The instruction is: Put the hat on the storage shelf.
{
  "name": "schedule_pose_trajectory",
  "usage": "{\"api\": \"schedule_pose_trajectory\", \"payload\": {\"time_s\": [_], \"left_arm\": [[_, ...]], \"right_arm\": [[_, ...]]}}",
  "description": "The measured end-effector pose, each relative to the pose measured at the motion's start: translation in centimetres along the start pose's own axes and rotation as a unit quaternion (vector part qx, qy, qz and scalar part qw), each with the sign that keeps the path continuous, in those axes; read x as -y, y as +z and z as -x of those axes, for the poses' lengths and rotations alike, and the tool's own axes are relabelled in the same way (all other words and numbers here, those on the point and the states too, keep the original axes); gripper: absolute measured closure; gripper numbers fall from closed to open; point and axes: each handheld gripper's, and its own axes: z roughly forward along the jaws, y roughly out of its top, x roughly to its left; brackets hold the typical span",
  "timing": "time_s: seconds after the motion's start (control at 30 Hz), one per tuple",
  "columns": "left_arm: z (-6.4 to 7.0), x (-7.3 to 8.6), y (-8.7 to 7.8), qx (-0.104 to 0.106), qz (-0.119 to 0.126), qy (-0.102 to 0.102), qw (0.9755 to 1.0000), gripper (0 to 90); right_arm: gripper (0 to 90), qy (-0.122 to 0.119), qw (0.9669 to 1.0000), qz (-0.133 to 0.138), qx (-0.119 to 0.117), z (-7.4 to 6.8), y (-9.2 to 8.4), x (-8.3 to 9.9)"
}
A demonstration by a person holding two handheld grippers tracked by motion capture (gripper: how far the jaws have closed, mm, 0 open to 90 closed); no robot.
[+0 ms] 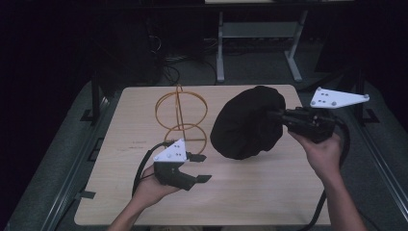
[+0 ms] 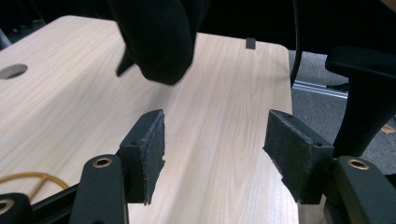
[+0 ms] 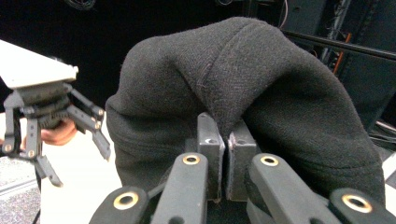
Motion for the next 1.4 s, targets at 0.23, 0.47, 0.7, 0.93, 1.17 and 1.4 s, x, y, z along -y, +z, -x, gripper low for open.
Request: {"api": "schedule_pose_trajectory", "payload": {"time_s": [0.23,0.47,0.7,0.93,1.17,1.4], "left_arm": [[0.3,1.3,0.1,0.0,-0.004,-0.002,1.0,37.2],[0.6,2.6,0.5,-0.001,0.003,-0.011,0.9999,36.5],[1.3,3.5,1.1,0.004,0.005,-0.005,1.0,36.0],[1.6,3.6,1.8,0.007,-0.001,0.006,1.0,35.5],[1.6,3.8,2.1,0.01,-0.001,0.012,0.9999,35.2],[1.3,3.9,2.2,0.007,-0.001,0.022,0.9997,34.3]], "right_arm": [[87.1,-0.004,0.9999,-0.007,-0.015,0.0,1.6,-1.9],[87.1,-0.013,0.9993,-0.017,-0.031,-0.2,3.6,-3.8],[87.0,-0.022,0.9983,-0.026,-0.046,-0.7,5.9,-5.9],[87.0,-0.028,0.9975,-0.029,-0.058,-1.1,7.7,-6.9],[87.0,-0.037,0.9965,-0.031,-0.068,-1.6,9.3,-8.3],[86.9,-0.048,0.995,-0.043,-0.076,-1.8,11.3,-9.7]]}}
